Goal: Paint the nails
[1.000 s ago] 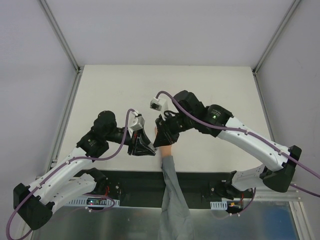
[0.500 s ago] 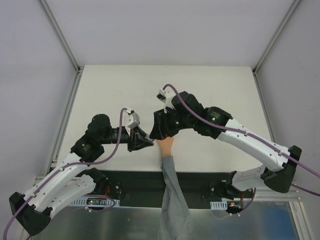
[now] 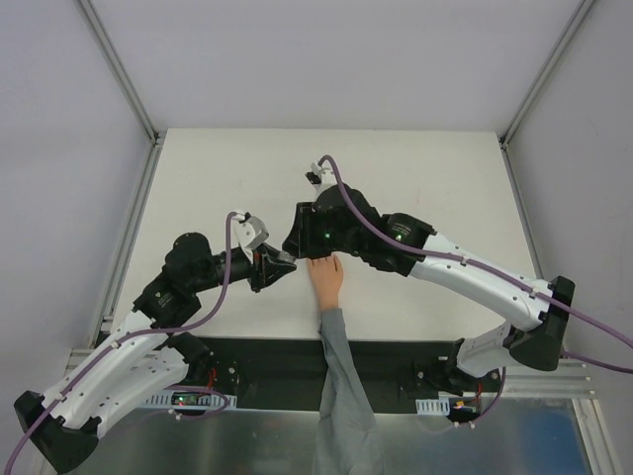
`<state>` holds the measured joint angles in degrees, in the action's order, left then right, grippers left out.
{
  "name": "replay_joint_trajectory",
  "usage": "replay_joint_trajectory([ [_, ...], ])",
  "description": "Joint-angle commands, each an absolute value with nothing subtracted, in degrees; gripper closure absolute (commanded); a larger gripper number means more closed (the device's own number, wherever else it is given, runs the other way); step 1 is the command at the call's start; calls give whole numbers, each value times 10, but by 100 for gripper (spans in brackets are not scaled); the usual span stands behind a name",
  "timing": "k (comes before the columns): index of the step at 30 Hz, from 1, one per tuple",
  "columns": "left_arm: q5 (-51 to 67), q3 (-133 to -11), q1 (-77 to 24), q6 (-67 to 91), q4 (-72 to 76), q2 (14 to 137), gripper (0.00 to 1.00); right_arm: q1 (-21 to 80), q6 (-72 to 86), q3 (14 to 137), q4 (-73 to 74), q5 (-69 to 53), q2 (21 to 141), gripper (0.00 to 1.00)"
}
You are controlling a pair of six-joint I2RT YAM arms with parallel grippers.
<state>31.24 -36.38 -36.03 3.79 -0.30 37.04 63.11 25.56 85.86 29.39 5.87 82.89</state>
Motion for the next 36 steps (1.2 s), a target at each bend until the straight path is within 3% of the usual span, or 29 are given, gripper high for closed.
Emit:
replay_joint_trajectory([
  [1, 272, -361, -363, 30, 22, 359, 100, 645, 265, 882, 278, 104, 828, 71],
  [2, 269, -360, -363, 30, 22, 359, 100, 646, 263, 882, 278, 105, 828, 76],
  [6, 266, -360, -363, 31, 20, 359, 100, 651, 252, 882, 287, 120, 829, 78],
  [9, 279, -363, -362, 41, 18, 360, 100, 652, 241, 869, 273, 104, 826, 99],
  [13, 398, -373, -361, 60, 23, 362, 100, 652, 82, 800, 216, 38, 804, 99],
  [14, 432, -372, -359, 72, 33, 359, 100, 651, 35, 767, 140, 8, 789, 99],
  [17, 567, -351, -348, 121, 114, 345, 100, 623, -71, 631, -31, -267, 751, 99],
  [20, 667, -332, -331, 175, 200, 346, 100, 593, -89, 630, -24, -383, 773, 100],
  [25, 672, -357, -326, 140, 138, 378, 100, 592, -89, 642, -14, -396, 777, 100],
  [30, 544, -345, -315, 120, 118, 351, 100, 593, -21, 635, -11, -291, 738, 99],
  [32, 485, -338, -312, 111, 105, 334, 100, 594, 23, 648, 30, -185, 732, 80],
  [33, 428, -337, -312, 107, 98, 332, 100, 597, 72, 666, 46, -152, 731, 65],
  [35, 376, -340, -309, 99, 76, 333, 100, 609, 131, 683, 95, -37, 731, 49],
  [36, 346, -342, -308, 95, 71, 334, 100, 613, 179, 698, 111, -10, 734, 48],
])
